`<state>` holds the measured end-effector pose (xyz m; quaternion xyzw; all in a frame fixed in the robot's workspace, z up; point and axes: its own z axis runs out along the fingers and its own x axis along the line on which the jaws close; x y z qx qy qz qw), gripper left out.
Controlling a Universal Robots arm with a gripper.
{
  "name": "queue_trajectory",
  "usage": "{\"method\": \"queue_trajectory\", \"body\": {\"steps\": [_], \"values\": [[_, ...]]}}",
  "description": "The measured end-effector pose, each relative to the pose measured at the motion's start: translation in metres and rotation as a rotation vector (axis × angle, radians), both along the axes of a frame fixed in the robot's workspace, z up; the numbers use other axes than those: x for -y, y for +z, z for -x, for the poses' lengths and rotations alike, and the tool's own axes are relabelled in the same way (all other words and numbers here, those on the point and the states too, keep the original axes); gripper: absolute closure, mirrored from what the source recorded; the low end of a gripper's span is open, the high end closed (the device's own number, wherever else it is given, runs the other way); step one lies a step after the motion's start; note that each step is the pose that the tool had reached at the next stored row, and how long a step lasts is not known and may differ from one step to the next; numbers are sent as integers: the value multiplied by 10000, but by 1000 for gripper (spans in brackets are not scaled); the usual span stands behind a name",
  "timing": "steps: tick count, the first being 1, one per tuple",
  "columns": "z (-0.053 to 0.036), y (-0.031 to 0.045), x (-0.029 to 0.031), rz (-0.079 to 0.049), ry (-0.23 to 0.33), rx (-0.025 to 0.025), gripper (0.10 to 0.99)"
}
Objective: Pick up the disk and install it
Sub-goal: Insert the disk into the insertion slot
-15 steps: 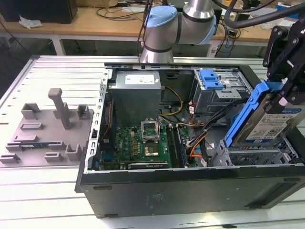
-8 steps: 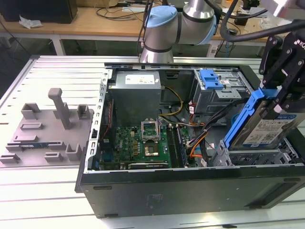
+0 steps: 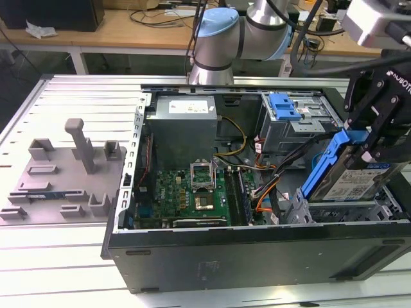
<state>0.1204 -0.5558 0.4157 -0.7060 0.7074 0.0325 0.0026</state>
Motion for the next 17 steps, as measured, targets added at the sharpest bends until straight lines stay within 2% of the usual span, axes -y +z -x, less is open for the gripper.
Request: {"method": "queue_trajectory", "body": {"steps": [10,14,15,16,17], "values": [[0,-168,12,1,0,0,722],[-1,-186,15,2,1,2,722],[0,-186,15,3,3,1,710],[4,-188,15,0,1,0,647],[6,-188,15,-1,0,0,647]]}}
